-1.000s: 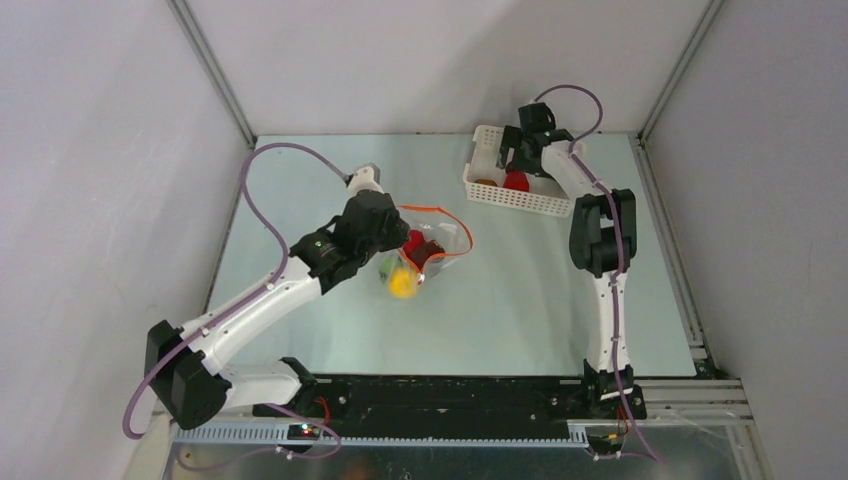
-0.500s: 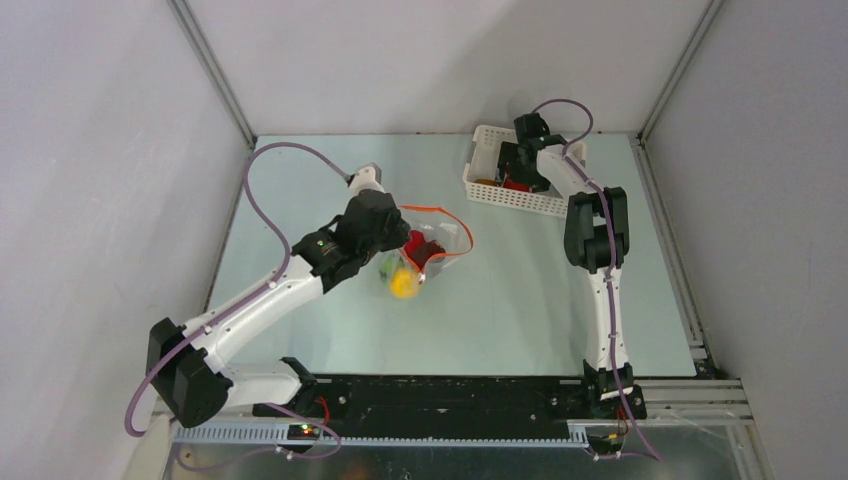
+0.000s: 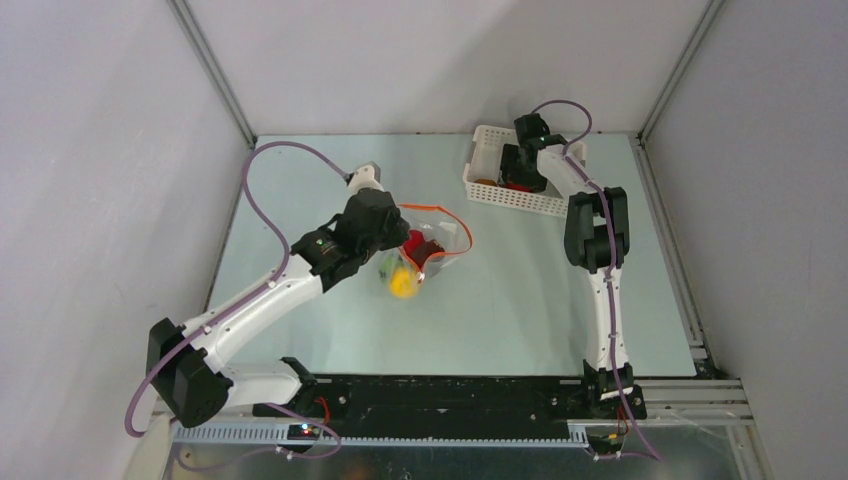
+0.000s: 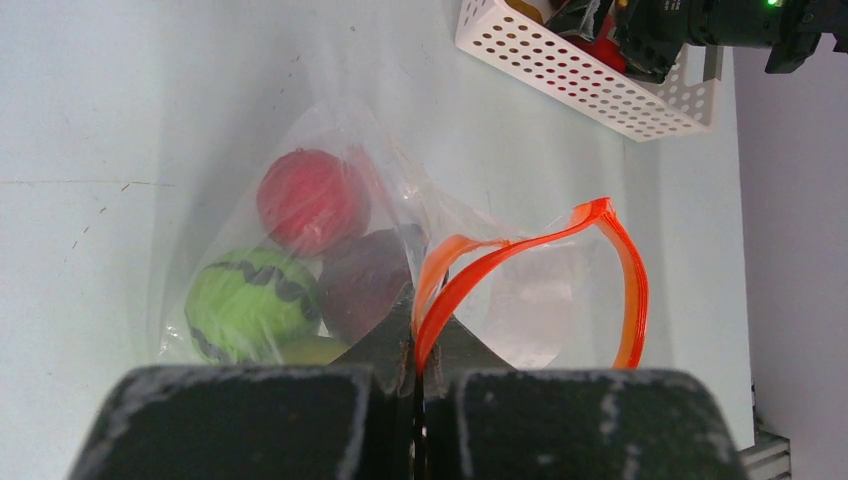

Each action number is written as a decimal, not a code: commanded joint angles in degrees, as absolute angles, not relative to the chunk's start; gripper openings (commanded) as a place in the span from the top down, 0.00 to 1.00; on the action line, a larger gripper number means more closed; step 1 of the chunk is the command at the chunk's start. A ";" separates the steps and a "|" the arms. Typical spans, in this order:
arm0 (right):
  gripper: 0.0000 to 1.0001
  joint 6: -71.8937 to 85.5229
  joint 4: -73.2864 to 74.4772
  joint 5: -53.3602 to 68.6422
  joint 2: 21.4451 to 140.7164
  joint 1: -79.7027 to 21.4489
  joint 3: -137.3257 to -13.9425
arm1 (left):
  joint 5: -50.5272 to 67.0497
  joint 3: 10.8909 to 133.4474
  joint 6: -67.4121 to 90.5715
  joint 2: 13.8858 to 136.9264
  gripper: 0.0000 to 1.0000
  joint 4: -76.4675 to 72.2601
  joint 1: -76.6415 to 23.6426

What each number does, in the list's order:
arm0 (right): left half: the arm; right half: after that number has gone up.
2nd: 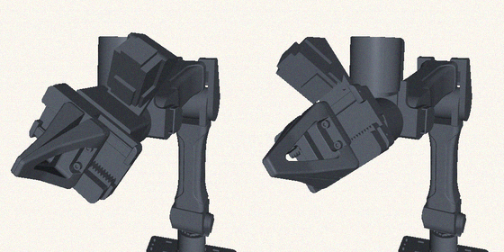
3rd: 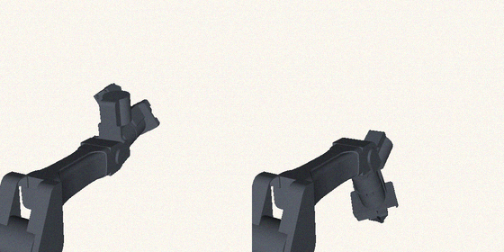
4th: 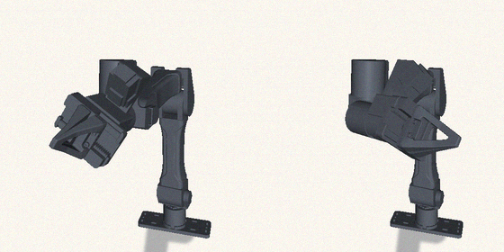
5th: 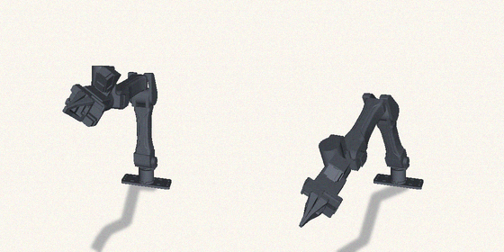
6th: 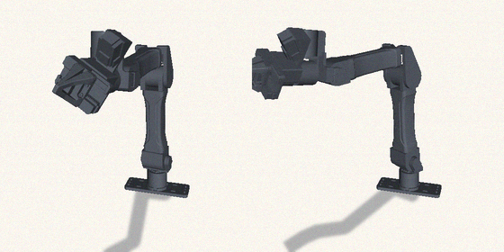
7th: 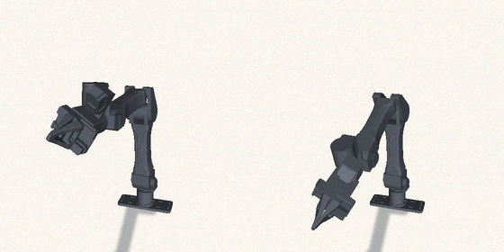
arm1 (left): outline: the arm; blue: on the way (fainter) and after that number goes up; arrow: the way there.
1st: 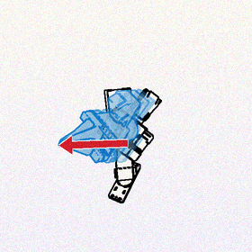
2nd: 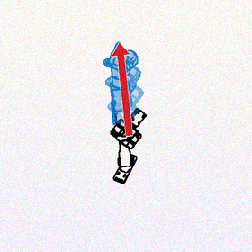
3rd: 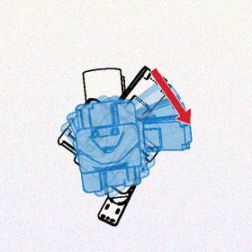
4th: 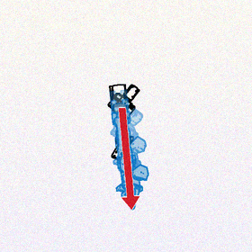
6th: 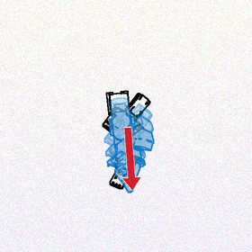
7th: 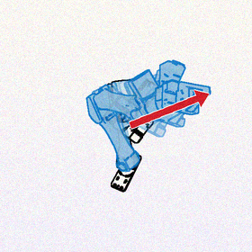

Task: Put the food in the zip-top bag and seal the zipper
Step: Pick up the fake fruit from the bin, then place the fake fruit in the zipper food storage bag, then pick up the fake fruit from the bin, then place the fake fruit in the zipper food storage bag, then pick up the fake fruit from the bin.

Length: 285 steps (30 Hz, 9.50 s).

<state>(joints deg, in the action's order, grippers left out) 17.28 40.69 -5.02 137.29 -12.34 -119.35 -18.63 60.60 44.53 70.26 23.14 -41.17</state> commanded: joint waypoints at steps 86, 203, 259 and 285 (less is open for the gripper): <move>0.01 14.23 19.62 14.42 80.33 -44.22 -72.86 | -14.71 59.95 44.67 66.17 1.00 19.16 -40.59; 0.65 20.61 29.53 15.36 110.62 -11.27 -109.93 | -19.61 60.24 44.83 66.75 1.00 24.18 -40.33; 0.08 24.29 13.97 24.32 86.05 -45.75 -75.35 | -16.59 57.56 45.05 63.64 1.00 21.16 -40.30; 0.00 15.24 28.30 0.58 107.45 -18.06 -103.81 | -18.91 58.15 44.31 62.99 1.00 24.55 -40.34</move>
